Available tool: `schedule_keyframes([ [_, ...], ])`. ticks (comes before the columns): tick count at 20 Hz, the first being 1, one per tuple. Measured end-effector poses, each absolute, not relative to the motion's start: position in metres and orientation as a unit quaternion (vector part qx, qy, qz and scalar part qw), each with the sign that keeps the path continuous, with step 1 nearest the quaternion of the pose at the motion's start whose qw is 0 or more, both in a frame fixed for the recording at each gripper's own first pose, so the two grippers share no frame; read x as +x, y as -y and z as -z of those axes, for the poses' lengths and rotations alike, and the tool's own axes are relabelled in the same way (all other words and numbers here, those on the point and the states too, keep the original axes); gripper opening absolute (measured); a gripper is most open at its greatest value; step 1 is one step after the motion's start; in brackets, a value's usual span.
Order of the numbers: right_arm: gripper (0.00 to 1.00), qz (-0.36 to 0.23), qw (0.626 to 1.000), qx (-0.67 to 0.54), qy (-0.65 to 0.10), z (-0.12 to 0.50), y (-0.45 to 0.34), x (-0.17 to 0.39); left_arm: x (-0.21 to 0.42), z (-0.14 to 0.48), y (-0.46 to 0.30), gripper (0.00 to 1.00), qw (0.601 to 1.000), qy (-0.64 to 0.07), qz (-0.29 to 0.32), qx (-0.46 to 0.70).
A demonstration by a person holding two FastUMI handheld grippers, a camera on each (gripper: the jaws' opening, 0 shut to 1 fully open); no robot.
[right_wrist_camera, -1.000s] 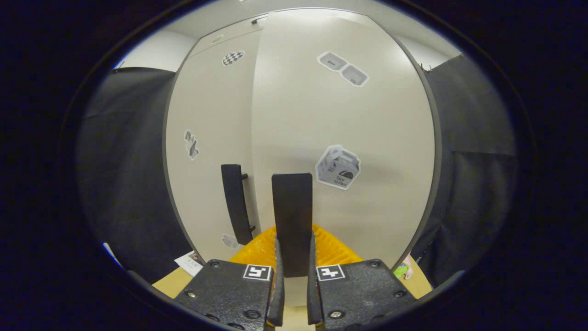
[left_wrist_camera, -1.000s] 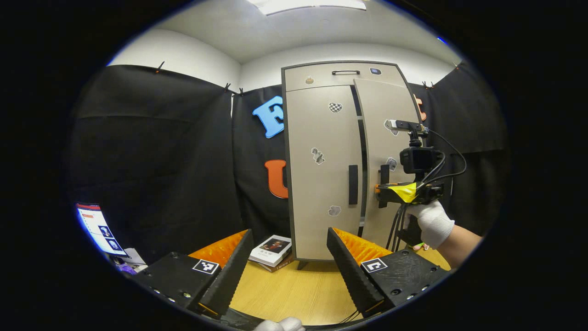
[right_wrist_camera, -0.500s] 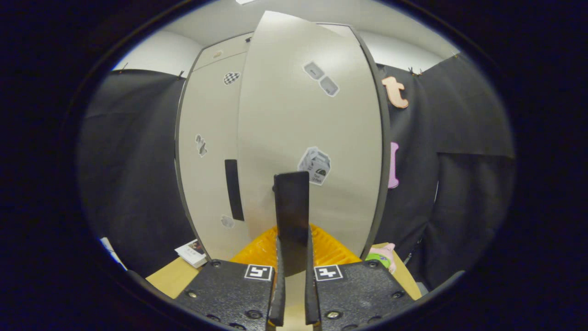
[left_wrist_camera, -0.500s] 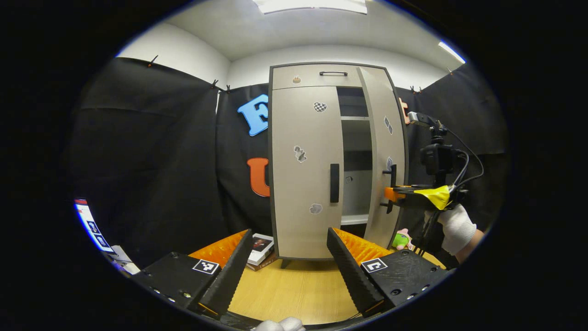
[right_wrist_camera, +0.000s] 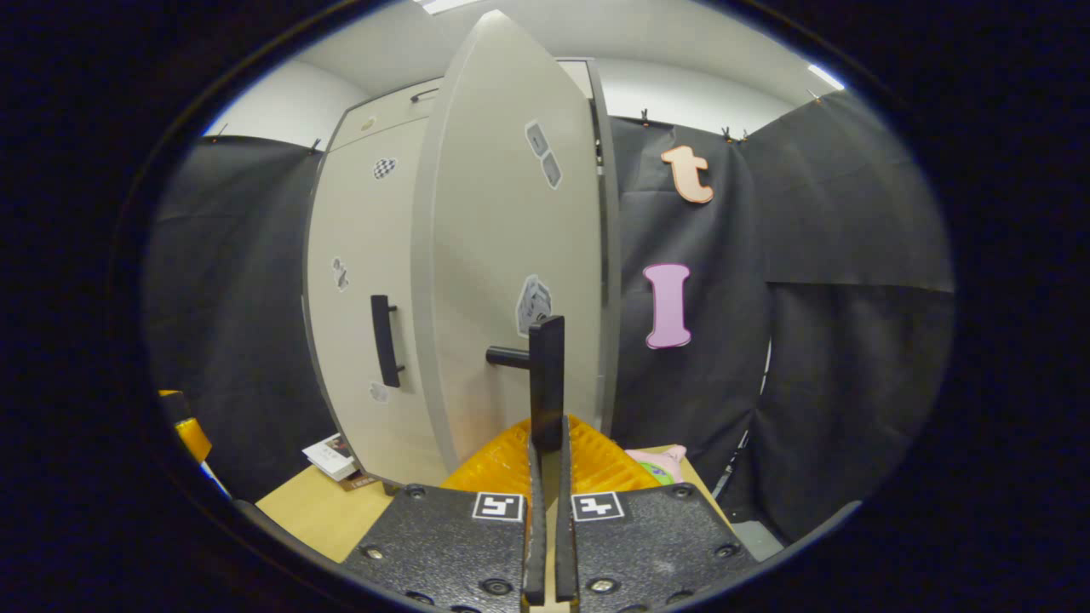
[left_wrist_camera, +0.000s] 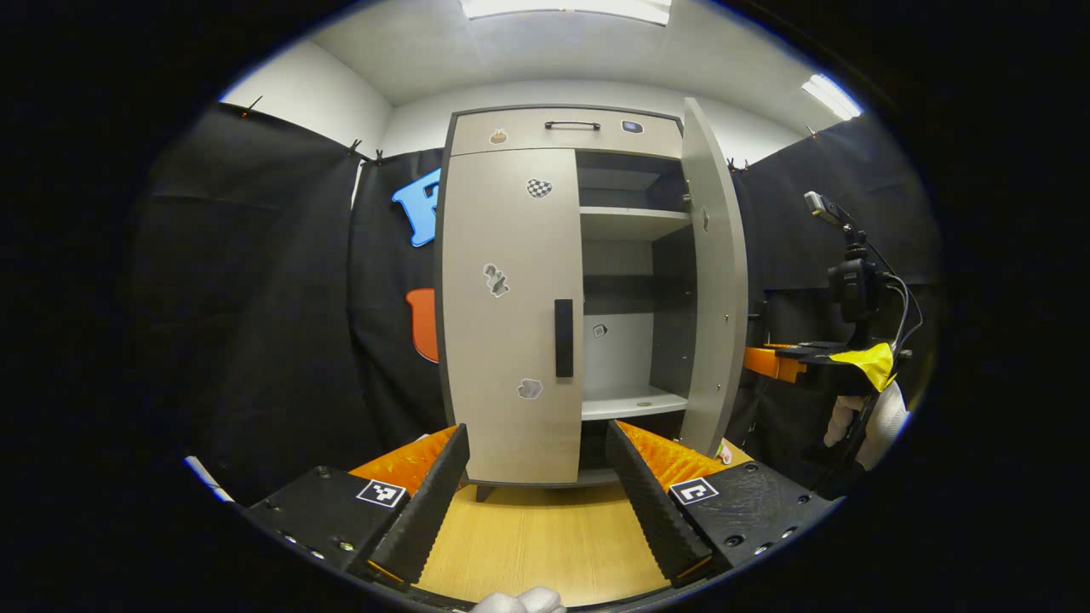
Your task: Open the right door of the double-door shoe cabinet with the right hand, and open the left door with the left hand.
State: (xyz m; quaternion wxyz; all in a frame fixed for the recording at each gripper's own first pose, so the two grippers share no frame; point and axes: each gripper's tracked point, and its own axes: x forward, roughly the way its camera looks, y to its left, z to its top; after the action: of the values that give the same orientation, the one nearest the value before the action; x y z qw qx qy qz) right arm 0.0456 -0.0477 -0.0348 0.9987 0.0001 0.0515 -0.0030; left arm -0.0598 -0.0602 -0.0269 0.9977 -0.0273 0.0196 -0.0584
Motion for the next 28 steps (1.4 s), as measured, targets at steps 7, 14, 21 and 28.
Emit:
schedule_keyframes([
  [7, 0.04, 0.006, 0.998, -0.004, -0.056, 0.034, 0.099, 0.039, -0.053, 0.019, 0.095, 0.96, 0.997, -0.020, 0.073, -0.027],
  [14, 0.04, -0.005, 0.999, -0.012, -0.051, 0.031, 0.117, 0.042, -0.056, 0.018, 0.102, 0.96, 0.998, -0.020, 0.061, -0.021],
  [21, 0.04, 0.002, 0.999, 0.000, -0.050, 0.031, 0.121, 0.037, -0.055, 0.017, 0.097, 0.96, 0.998, -0.018, 0.056, -0.023],
  [28, 0.52, 0.041, 0.999, -0.018, -0.029, 0.010, 0.137, 0.001, -0.043, 0.021, 0.073, 0.96, 0.999, -0.018, 0.050, -0.013],
])
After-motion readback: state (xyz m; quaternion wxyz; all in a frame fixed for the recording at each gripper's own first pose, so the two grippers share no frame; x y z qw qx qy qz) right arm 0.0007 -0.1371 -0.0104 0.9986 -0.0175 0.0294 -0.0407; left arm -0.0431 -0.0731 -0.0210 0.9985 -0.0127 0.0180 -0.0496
